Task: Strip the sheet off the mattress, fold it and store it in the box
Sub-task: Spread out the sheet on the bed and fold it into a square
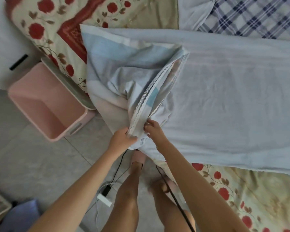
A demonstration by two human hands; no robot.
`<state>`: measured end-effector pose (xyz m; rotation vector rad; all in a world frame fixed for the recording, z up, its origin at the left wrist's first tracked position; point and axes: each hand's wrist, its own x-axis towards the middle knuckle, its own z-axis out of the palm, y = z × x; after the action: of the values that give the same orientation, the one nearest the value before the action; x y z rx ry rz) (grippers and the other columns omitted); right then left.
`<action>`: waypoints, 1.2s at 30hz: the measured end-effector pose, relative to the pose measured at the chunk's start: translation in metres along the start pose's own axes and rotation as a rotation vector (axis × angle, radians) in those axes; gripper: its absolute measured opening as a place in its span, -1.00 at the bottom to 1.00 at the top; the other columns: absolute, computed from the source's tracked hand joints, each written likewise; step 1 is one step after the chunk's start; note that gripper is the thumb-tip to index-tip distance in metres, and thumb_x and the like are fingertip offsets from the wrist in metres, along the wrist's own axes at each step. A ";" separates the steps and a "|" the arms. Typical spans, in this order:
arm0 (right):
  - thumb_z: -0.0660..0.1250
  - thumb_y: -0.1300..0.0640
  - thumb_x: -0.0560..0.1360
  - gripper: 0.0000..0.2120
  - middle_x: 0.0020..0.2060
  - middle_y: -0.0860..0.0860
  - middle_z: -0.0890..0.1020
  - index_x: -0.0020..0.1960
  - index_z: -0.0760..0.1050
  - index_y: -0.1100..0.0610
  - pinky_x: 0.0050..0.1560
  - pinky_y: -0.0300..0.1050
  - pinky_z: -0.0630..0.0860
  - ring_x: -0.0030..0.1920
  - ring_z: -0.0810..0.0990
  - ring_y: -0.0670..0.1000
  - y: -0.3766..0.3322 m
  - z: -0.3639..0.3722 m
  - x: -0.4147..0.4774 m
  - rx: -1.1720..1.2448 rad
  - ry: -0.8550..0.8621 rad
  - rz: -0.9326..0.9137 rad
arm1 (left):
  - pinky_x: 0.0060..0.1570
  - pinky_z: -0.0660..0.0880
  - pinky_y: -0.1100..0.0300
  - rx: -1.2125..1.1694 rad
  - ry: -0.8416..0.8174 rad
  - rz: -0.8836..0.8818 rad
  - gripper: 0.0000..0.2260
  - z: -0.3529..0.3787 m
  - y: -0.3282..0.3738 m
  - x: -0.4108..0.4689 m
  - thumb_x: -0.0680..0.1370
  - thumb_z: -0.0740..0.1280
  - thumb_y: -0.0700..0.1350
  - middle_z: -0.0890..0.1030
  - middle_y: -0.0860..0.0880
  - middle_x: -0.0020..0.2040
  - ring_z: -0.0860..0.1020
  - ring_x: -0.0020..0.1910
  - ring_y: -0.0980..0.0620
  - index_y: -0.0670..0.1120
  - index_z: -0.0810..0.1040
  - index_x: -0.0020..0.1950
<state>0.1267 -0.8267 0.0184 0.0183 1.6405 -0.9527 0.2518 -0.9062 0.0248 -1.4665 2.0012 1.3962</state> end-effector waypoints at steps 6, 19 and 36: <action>0.34 0.02 0.52 -0.58 0.14 0.06 0.50 0.32 0.40 0.12 0.03 -0.14 0.45 0.08 0.52 0.07 0.008 0.013 0.009 -0.176 0.166 0.018 | -0.40 0.21 0.21 -0.028 0.104 0.065 -0.78 -0.006 0.005 -0.014 0.44 0.39 -0.16 0.31 -0.01 -0.37 0.30 -0.40 0.06 -0.16 0.36 -0.26; 0.12 0.13 0.63 -0.90 -0.14 0.03 0.57 0.06 0.34 0.17 -0.10 0.01 0.52 -0.11 0.58 0.12 -0.021 -0.004 0.002 -0.303 0.139 -0.342 | -0.37 0.27 0.34 -0.317 0.158 0.226 -0.86 -0.018 0.034 -0.031 0.51 0.32 -0.15 0.37 0.02 -0.32 0.32 -0.40 0.18 -0.19 0.40 -0.13; 0.12 0.41 0.47 -0.59 -0.12 -0.01 0.57 0.21 0.41 0.05 -0.15 -0.16 0.53 -0.16 0.55 -0.05 -0.024 -0.045 -0.028 0.115 0.094 -0.214 | -0.06 0.54 0.02 -0.052 0.192 0.291 -0.77 -0.002 0.099 -0.026 0.52 0.18 -0.25 0.65 0.06 -0.13 0.59 -0.13 0.08 -0.03 0.61 -0.11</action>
<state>0.0877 -0.8036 0.0549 -0.0346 1.6958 -1.2249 0.1795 -0.8923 0.0958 -1.4226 2.3947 1.4758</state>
